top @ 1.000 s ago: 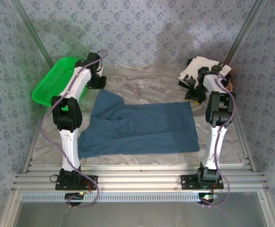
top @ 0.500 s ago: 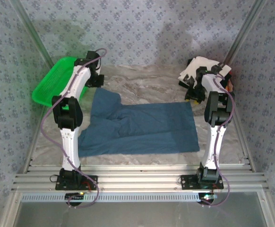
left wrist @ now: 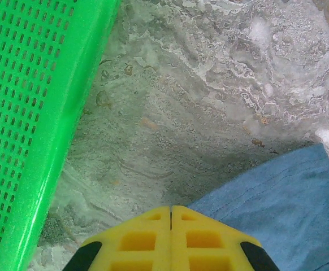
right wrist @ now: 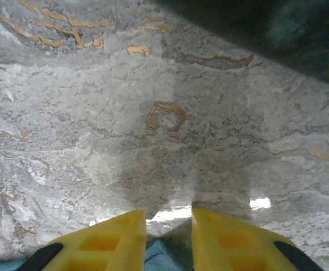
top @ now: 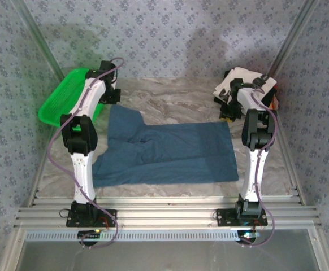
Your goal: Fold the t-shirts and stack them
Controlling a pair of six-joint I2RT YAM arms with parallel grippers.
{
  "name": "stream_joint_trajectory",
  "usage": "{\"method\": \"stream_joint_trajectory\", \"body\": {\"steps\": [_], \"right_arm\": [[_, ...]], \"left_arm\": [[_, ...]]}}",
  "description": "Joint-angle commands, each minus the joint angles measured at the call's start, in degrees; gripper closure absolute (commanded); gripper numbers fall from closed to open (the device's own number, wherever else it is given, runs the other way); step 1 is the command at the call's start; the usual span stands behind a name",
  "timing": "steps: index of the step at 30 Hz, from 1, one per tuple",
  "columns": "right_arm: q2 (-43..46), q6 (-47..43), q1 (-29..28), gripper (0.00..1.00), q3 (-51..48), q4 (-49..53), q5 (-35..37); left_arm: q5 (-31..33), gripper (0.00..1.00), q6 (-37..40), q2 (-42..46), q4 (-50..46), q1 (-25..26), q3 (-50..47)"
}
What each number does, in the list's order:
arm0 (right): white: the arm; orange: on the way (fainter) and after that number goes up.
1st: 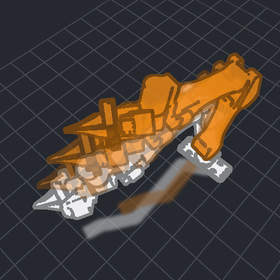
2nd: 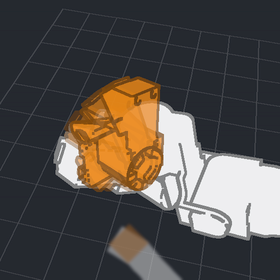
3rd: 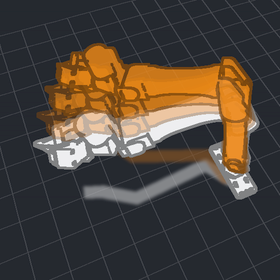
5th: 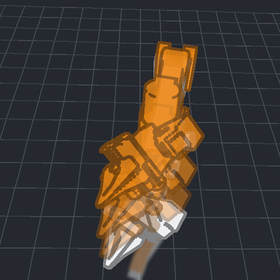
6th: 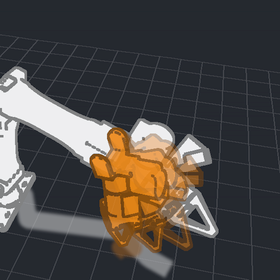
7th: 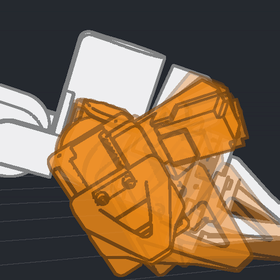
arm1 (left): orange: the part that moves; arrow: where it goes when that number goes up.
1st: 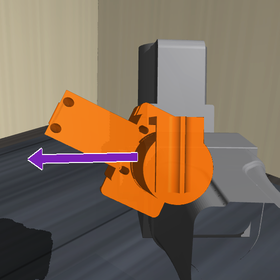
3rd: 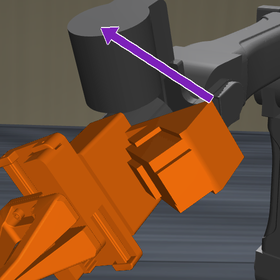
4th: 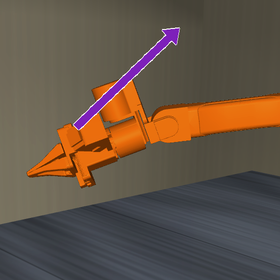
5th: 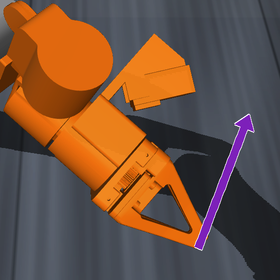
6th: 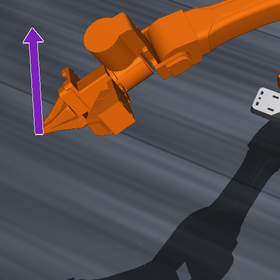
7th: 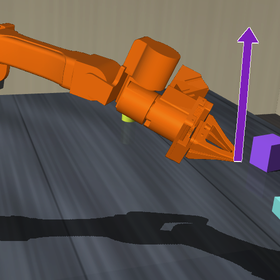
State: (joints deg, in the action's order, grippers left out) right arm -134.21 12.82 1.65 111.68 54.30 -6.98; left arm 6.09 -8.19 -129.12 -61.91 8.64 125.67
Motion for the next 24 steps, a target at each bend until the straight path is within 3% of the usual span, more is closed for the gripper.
{"method": "stream_joint_trajectory", "body": {"steps": [1, 12, 17, 24], "right_arm": [[-3.94, 0.5, -2.79, 0.76, 0.21, -3.42, -6.64], [-3.28, -0.36, -1.84, 0.86, 0.56, -1.91, -5.53], [-2.23, -2.24, -1.14, 0.68, -0.58, -1.9, -4.66], [-1.19, -5.06, -0.66, 0.65, -2.15, -1.08, -3.49]], "left_arm": [[0.89, 1.0, -0.76, 0.27, -0.76, -0.36, -0.86], [0.81, 1.0, -1.34, 1.06, -0.05, -1.25, -1.29], [0.36, 1.0, -1.31, 1.72, 0.12, -1.21, -2.16], [0.32, 1.0, -1.31, 2.64, 0.65, -1.26, -3.57]]}}
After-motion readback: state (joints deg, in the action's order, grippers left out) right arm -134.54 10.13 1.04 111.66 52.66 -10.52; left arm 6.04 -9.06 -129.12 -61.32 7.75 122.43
